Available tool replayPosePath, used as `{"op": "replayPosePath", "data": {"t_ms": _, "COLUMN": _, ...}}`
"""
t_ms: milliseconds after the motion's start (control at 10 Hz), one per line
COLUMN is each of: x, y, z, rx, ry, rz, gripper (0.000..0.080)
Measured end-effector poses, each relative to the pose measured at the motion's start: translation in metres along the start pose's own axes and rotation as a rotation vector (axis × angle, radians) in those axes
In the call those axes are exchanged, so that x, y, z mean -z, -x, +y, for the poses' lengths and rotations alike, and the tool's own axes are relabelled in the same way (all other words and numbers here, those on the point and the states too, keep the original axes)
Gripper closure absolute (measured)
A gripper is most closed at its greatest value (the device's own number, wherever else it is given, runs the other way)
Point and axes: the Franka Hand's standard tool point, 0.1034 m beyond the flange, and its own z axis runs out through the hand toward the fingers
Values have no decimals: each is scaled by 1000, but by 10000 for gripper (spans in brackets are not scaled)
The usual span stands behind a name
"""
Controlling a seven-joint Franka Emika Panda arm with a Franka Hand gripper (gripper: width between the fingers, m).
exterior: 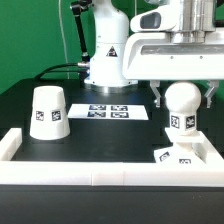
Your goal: Assemble lamp
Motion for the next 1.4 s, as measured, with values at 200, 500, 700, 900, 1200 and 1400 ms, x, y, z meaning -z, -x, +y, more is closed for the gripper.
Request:
{"op": "replayPosePath", "data": {"t_ms": 200, "x": 0, "y": 3, "z": 0, "rx": -230, "ry": 5, "rz": -17, "gripper": 220}}
{"op": "replayPosePath", "data": {"t_ms": 500, "x": -1, "y": 5, "z": -1, "rx": -524, "ry": -17, "rz": -37, "gripper": 220}}
{"op": "replayPosePath", "data": {"t_ms": 700, "x": -1, "y": 8, "z": -5, "rx": -632, "ry": -12, "rz": -52, "gripper": 220}}
{"op": "replayPosePath", "data": {"t_ms": 900, "x": -1, "y": 9, "z": -8, "rx": -784, "ry": -22, "rz": -64, "gripper": 220}}
{"op": "replayPosePath", "data": {"t_ms": 1200, "x": -1, "y": 9, "z": -10, "rx": -974, "ry": -43, "rz": -90, "gripper": 220}}
{"op": "replayPosePath", "data": {"t_ms": 1400, "x": -1, "y": 10, "z": -12, "rx": -1020, "ry": -52, "rz": -100, "gripper": 220}}
